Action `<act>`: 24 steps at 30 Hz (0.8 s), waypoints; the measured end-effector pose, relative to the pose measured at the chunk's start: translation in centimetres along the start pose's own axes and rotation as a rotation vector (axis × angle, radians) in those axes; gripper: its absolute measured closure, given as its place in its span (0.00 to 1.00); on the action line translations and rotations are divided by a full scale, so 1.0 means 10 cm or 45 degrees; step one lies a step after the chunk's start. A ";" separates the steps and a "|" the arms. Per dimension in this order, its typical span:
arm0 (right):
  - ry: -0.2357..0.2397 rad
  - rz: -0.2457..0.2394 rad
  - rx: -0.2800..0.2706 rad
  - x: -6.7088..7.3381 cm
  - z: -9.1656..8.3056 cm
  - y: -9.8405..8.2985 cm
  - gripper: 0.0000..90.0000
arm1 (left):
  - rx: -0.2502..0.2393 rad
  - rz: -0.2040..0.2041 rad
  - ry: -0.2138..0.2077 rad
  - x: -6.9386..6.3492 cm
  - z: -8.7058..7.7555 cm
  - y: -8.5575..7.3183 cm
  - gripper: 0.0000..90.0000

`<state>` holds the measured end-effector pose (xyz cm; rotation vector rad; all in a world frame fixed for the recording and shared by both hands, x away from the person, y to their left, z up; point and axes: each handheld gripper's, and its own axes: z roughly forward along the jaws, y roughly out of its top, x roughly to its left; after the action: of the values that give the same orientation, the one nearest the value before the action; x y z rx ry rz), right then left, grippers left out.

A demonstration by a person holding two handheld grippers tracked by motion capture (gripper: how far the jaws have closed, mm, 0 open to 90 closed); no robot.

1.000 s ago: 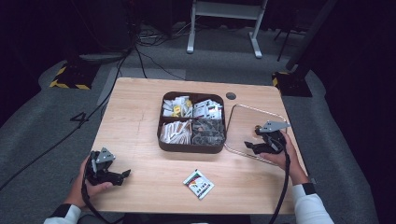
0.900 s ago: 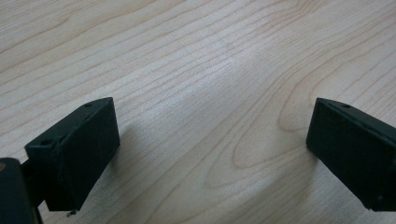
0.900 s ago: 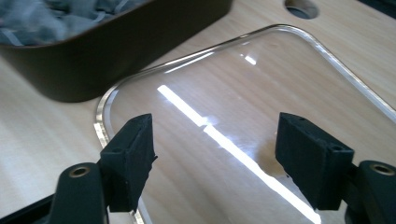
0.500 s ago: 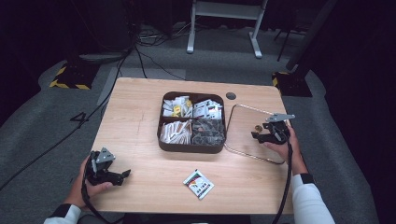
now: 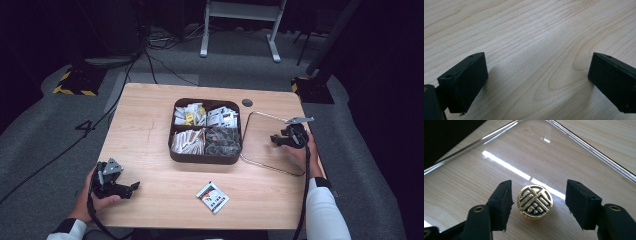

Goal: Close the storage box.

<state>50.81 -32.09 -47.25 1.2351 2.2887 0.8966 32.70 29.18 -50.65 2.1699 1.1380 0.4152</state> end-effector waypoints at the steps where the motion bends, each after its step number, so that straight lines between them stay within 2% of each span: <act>1: -0.007 0.005 0.014 -0.01 0.04 -0.01 0.46 | 0.000 0.000 0.000 0.00 0.00 0.00 0.03; 10: -0.015 0.011 0.039 0.00 0.14 -0.04 0.49 | 0.000 0.000 0.000 0.00 0.00 0.00 0.03; 16: 0.014 0.038 0.006 -0.02 0.14 -0.08 0.56 | 0.000 0.000 0.000 0.00 0.00 0.00 0.03; 19: 0.031 0.025 -0.010 0.00 0.13 -0.10 0.64 | 0.000 0.000 0.000 0.00 0.00 0.00 0.03; 24: 0.017 0.017 -0.003 0.04 0.12 -0.09 0.66 | 0.000 0.000 0.000 0.00 0.00 0.00 0.03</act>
<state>50.75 -31.77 -48.75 1.2485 2.2919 0.9149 32.70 29.18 -50.65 2.1700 1.1380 0.4153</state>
